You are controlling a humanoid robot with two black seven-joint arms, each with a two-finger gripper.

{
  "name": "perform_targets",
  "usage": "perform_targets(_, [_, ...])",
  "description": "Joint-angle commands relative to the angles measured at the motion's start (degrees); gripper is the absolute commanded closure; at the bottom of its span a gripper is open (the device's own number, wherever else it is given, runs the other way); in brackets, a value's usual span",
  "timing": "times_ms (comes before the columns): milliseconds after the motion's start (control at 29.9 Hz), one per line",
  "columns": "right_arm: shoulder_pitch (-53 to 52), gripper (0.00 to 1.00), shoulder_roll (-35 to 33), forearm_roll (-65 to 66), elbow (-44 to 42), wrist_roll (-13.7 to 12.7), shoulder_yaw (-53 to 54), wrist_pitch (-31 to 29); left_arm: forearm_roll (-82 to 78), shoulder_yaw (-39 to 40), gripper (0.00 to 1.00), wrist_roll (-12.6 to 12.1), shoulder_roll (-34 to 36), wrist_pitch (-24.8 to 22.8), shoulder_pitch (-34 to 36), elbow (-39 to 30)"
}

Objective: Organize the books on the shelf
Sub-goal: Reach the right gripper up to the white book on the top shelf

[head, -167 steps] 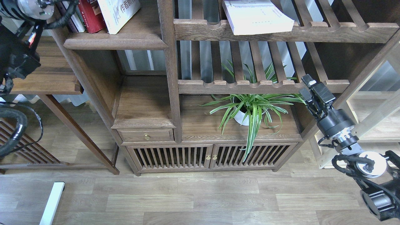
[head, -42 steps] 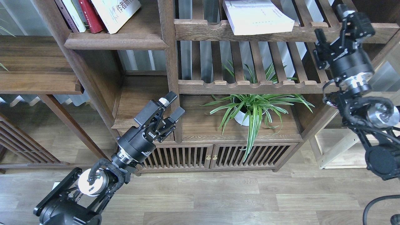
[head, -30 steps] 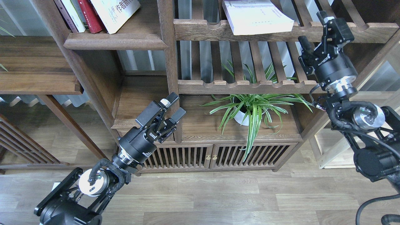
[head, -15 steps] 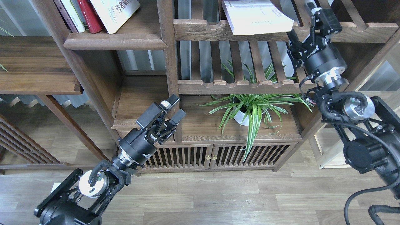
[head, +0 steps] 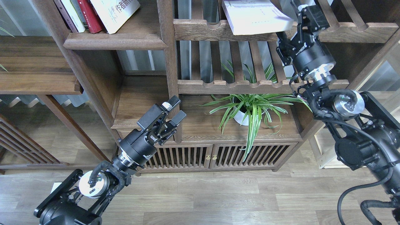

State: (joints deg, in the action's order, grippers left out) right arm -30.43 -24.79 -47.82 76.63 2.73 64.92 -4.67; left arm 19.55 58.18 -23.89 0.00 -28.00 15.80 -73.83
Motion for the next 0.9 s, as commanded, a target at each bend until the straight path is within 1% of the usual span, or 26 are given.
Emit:
perform_targets(0, [-0.8, 0.11, 0.0, 0.0, 0.0, 0.0, -0.1, 0.1, -0.4, 0.0, 0.02, 0.0, 0.0, 0.0, 0.2, 0.0])
perform_targets(267, [-0.5, 0.11, -0.2, 0.5, -0.1, 0.0, -2.8, 0.4, -0.4, 0.0, 0.02, 0.1, 0.0, 0.0, 0.5, 0.0])
perform_targets(435, [-0.6, 0.11, 2.0, 2.3, -0.1, 0.0, -3.7, 0.5, -0.3, 0.0, 0.02, 0.1, 0.0, 0.0, 0.5, 0.0])
perform_targets(736, [-1.6, 0.11, 3.4, 3.5, -0.1, 0.0, -3.7, 2.4, -0.3, 0.1, 0.02, 0.1, 0.0, 0.0, 0.5, 0.0])
perform_targets(869, [-2.6, 0.11, 3.5, 3.5, -0.1, 0.0, -3.7, 4.8, -0.3, 0.1, 0.02, 0.1, 0.0, 0.0, 0.5, -0.1])
